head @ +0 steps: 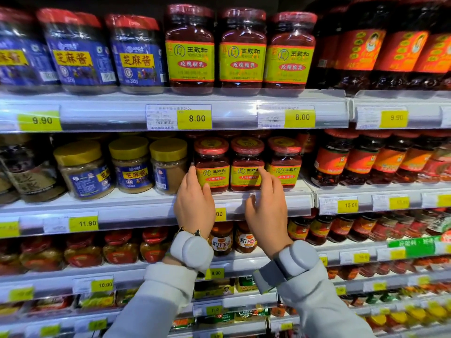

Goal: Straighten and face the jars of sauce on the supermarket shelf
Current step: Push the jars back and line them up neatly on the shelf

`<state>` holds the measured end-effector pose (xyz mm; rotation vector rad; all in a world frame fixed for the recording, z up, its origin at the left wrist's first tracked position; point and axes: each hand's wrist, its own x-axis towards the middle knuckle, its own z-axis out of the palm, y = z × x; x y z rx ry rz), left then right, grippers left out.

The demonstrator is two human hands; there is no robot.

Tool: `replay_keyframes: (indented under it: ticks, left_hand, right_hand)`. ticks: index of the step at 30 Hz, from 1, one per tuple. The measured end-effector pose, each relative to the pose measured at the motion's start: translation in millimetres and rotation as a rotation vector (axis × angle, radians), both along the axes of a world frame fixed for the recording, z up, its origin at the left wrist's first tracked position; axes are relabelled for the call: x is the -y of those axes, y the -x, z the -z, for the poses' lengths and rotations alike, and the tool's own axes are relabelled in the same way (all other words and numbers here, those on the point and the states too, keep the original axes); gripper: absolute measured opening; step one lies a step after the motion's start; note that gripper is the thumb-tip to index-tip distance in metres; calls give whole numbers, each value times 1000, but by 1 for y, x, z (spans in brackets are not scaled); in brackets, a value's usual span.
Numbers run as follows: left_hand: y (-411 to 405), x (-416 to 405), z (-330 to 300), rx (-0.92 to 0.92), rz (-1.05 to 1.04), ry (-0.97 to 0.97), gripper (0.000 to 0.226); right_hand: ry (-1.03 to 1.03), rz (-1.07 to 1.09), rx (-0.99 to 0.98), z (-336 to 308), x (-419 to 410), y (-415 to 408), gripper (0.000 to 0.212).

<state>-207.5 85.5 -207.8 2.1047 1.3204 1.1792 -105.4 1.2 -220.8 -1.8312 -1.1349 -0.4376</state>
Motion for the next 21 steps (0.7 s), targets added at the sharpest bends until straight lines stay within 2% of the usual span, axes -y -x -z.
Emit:
replay_keyframes:
  ticks: [4,8,16,21]
  left_hand:
    - [0,-9,-12,-124,36,5,41]
    - [0,-15,-22,-148,69,36,33]
    - [2,-14,-17,-180,-30,-11,28]
    - [25,-9,-10,23,-107,-65,24]
  right_hand:
    - [3,-26,-5,-3,2,-3,52]
    - [25,-36,-13,-5,3,-4,51]
    - [27,-34,-21,-11,5,4,47]
    - [26,-128,38,-19,-4,21,40]
